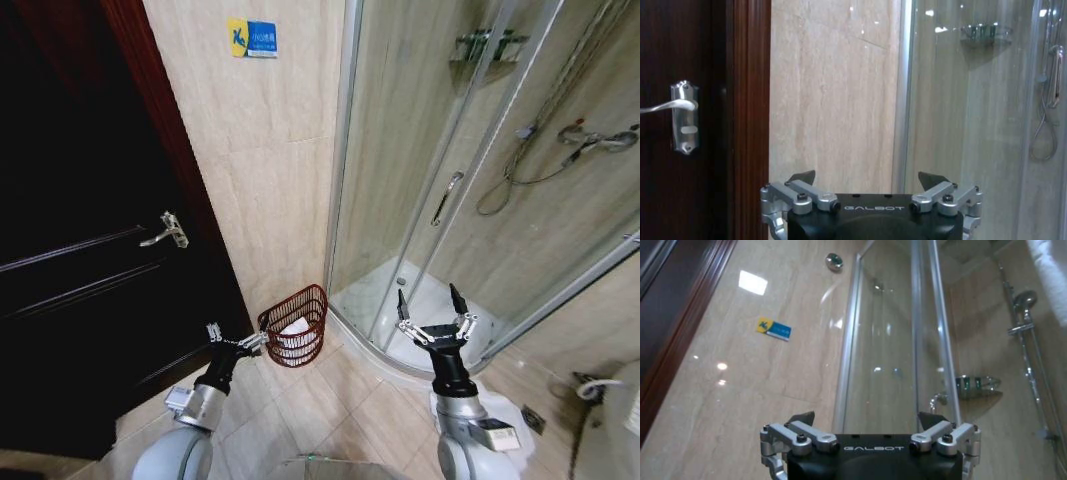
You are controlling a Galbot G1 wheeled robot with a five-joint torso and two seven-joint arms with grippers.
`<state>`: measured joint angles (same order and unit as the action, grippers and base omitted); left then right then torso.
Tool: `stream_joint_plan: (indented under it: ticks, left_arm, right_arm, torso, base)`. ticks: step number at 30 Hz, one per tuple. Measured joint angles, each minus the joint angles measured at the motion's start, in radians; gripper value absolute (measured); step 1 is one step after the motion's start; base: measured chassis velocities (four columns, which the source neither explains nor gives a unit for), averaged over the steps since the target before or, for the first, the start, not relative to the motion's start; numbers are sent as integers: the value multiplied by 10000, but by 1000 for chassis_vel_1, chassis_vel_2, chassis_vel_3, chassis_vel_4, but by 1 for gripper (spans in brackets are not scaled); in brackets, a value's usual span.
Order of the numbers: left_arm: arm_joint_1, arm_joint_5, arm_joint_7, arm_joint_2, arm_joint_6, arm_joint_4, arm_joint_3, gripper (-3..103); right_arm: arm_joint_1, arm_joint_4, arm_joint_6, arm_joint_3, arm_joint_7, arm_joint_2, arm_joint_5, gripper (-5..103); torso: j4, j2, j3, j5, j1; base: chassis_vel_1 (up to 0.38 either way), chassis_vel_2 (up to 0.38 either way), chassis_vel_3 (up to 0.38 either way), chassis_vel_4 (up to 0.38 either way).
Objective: Discard the used towel into the hamper.
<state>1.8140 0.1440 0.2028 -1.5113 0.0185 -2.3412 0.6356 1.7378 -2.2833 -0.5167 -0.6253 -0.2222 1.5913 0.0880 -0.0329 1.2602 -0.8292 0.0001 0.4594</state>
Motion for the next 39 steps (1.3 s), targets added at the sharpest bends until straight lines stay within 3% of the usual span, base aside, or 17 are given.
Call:
stream_joint_plan:
  ticks: [11,18,20,23,24,26,29,39]
  left_arm:
    - [-11,4,3,-4,-1,19,6,100]
    - [-12,13,4,-5,-5,28,10,100]
    - [-12,13,4,-5,-5,28,10,100]
    - [-12,16,3,-5,-5,30,12,100]
    - [-12,16,3,-5,-5,30,12,100]
    - [-12,18,2,-6,-5,30,12,100]
    - [-13,20,1,-5,-6,31,12,100]
    - [-14,25,-1,-5,-6,32,12,100]
  right_arm:
    - [32,-1229,-449,-1524,271,-543,1337,100]
    - [314,-1715,-489,-4621,2,-1221,3678,100]
    - [333,-1710,-514,-4797,-9,-1266,3819,100]
    - [520,-1645,-558,-6567,-10,-1647,4872,100]
    - [520,-1645,-558,-6567,-10,-1647,4872,100]
    - [566,-1649,-395,-7748,17,-2016,5653,100]
    - [541,-1686,-101,-8510,138,-2427,6242,100]
    - [163,-2008,1153,-9573,724,-3375,7232,100]
  torso:
    - [-1,0,0,1,0]
    - [0,0,0,4,0]
    - [0,0,0,4,0]
    - [1,0,0,3,0]
    - [1,0,0,3,0]
    - [1,1,0,2,-1]
    - [0,1,1,0,0]
    - [-1,1,0,-1,0]
  base:
    - [0,0,0,0]
    - [0,0,0,0]
    - [0,0,0,0]
    - [0,0,0,0]
    - [0,0,0,0]
    - [0,0,0,0]
    - [0,0,0,0]
    - [0,0,0,0]
